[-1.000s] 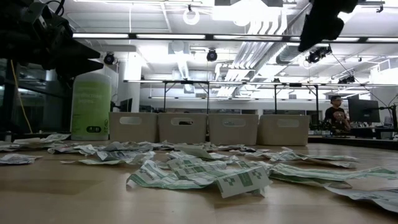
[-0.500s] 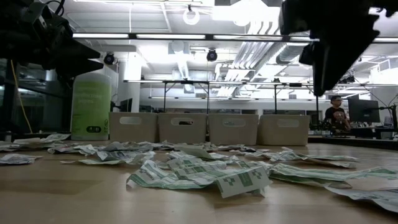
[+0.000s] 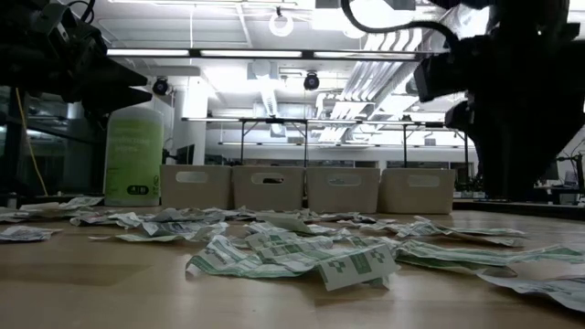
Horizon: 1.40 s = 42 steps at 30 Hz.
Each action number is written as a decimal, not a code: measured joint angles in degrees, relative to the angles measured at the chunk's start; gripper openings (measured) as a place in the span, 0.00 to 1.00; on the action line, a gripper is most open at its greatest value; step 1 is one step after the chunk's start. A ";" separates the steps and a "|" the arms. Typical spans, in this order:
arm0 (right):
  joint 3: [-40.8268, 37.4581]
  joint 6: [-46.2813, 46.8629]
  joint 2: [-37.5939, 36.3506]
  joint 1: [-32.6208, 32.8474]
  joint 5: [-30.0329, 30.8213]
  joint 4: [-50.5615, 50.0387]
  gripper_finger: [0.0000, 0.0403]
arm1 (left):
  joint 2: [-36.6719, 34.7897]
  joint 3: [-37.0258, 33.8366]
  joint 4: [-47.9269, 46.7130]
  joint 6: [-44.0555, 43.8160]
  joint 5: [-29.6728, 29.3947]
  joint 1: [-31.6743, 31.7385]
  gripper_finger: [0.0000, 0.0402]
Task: Pick & Place First Aid Supplies
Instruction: Put the bandage into the right gray bin
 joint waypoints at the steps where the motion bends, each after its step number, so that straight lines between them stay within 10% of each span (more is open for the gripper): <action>1: 0.00 0.00 0.57 0.04 -0.04 0.00 0.40 | 0.00 0.01 0.00 0.00 0.00 -0.02 0.37; 42: -8.00 2.55 4.85 -1.20 -3.26 14.46 0.37 | -0.02 0.01 0.00 -0.02 0.02 0.00 0.37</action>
